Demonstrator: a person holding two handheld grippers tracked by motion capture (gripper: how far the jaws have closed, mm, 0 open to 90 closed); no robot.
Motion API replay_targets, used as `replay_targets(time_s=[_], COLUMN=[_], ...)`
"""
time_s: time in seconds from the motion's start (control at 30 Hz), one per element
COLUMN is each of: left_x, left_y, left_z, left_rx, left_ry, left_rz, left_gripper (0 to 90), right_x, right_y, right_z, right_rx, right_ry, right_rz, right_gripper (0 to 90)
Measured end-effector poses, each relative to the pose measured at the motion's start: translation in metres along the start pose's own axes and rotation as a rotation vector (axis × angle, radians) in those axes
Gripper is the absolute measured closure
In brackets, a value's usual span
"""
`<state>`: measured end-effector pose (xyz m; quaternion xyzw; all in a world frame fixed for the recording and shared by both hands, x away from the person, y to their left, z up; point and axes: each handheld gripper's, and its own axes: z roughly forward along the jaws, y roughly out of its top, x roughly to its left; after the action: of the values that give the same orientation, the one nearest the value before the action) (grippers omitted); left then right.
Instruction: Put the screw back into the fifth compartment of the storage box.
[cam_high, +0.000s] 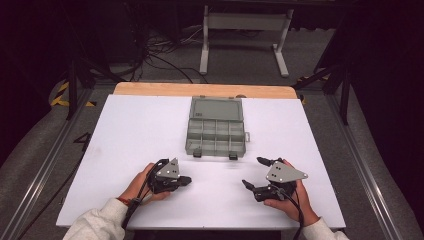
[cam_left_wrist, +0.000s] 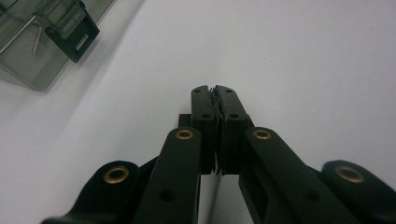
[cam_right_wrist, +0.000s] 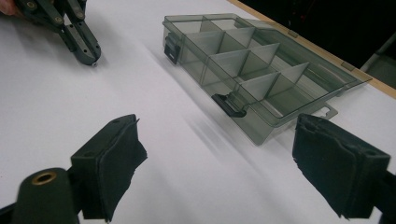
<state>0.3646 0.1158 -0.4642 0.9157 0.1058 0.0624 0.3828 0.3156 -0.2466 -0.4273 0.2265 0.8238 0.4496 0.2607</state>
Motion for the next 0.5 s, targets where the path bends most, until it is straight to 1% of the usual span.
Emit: replay_targets(time_s=[0.03,0.07,0.1,0.17,0.2,0.23,0.27,0.3,0.33,0.4,0.43,0.5], left_x=[-0.0001,-0.0006,0.0006,0.0012,0.0018,0.0018,0.0028,0.0024,0.0015,0.0011,0.0017,0.0031], left_y=[0.0005,0.0008,0.0007,0.0004,0.0002,0.0002,0.0003,0.0007,0.0017,0.0031,0.0046,0.0081], left_z=[-0.0001,0.0,-0.0007,-0.0009,-0.0019,-0.0019,-0.0033,-0.004,-0.0059,-0.0072,-0.0083,-0.0093], left_rx=[0.003,-0.002,-0.005,-0.012,-0.018,-0.018,-0.027,-0.034,-0.039,-0.048,-0.051,-0.069], left_ry=[0.006,0.012,0.008,0.008,0.008,0.008,0.017,0.016,0.027,0.031,0.038,0.047], left_rz=[0.01,0.012,0.016,0.015,0.006,0.006,0.002,-0.005,0.003,0.002,0.007,0.004], left_gripper=[87.9,87.9,87.9,87.9,87.9,87.9,87.9,87.9,87.9,87.9,87.9,87.9], right_x=[-0.0001,-0.0004,-0.0007,-0.0015,-0.002,-0.0028,-0.0034,-0.0035,-0.0031,-0.0025,-0.0028,-0.0041], right_y=[0.0,-0.0001,-0.0002,-0.0001,0.0,0.0003,0.0005,0.0007,0.0009,0.001,0.001,0.0013], right_z=[-0.0002,-0.0004,-0.0005,-0.0009,-0.0014,-0.0019,-0.0028,-0.0038,-0.005,-0.0063,-0.0069,-0.0068], right_rx=[-0.001,-0.002,-0.002,-0.004,-0.009,-0.015,-0.017,-0.019,-0.024,-0.029,-0.033,-0.034], right_ry=[-0.001,-0.002,-0.004,-0.008,-0.012,-0.017,-0.023,-0.028,-0.026,-0.026,-0.025,-0.024], right_rz=[0.0,0.0,0.0,-0.001,0.0,0.003,0.01,0.011,0.009,0.003,0.005,0.016], right_gripper=[15.5,15.5,15.5,15.5,15.6,15.5,15.5,15.5,15.5,15.6,15.5,15.5])
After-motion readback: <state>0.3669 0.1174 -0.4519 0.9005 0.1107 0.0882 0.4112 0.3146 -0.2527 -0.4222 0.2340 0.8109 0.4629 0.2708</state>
